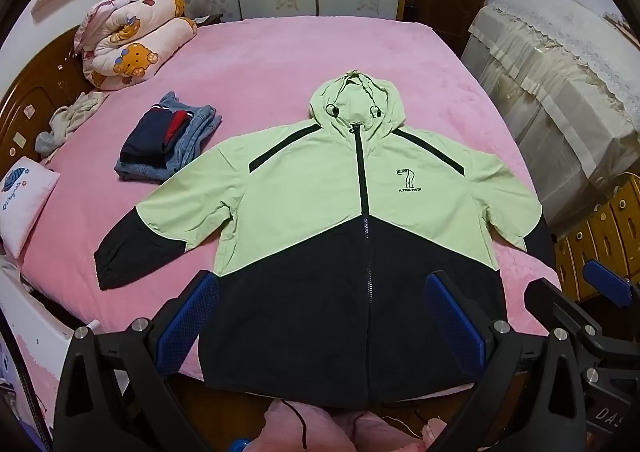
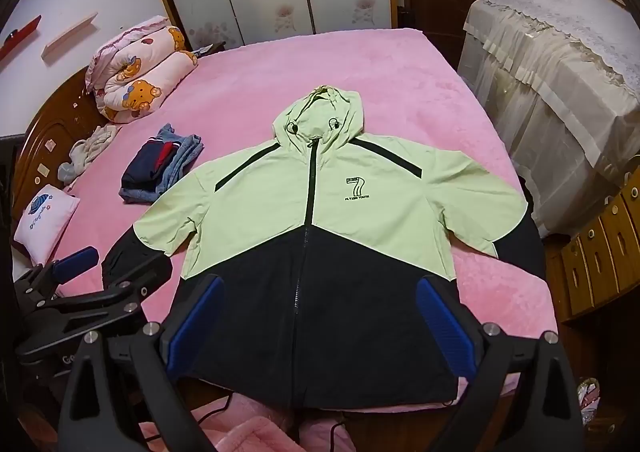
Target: Fold large clothes
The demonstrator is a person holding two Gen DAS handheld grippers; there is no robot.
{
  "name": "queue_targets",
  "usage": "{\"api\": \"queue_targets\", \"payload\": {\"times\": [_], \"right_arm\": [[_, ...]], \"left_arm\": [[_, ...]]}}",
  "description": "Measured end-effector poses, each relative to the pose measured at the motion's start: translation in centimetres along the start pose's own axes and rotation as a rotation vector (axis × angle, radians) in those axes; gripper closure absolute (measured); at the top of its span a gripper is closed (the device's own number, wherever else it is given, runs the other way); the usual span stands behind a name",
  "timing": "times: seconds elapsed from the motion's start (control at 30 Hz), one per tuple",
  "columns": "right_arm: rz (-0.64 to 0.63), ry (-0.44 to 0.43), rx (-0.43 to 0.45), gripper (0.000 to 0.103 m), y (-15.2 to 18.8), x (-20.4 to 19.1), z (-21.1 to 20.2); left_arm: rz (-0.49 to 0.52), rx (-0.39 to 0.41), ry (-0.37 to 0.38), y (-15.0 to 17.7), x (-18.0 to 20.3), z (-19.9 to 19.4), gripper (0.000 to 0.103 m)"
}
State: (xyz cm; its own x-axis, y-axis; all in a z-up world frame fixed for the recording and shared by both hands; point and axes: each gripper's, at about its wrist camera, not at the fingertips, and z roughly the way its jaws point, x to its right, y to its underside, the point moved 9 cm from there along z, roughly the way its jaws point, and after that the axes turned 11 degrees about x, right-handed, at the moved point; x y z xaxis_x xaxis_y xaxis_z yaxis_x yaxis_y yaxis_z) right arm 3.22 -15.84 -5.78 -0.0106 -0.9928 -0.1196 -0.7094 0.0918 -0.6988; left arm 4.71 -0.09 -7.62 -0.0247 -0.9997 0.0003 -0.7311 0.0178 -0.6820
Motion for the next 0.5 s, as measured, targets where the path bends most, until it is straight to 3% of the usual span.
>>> {"api": "queue_targets", "payload": {"times": [0.5], "right_arm": [[-0.004,0.012,-0.002,0.006,-0.28,0.21,0.28]], "left_arm": [[0.004,-0.003,-0.001,0.04,0.3,0.1,0.001]]}}
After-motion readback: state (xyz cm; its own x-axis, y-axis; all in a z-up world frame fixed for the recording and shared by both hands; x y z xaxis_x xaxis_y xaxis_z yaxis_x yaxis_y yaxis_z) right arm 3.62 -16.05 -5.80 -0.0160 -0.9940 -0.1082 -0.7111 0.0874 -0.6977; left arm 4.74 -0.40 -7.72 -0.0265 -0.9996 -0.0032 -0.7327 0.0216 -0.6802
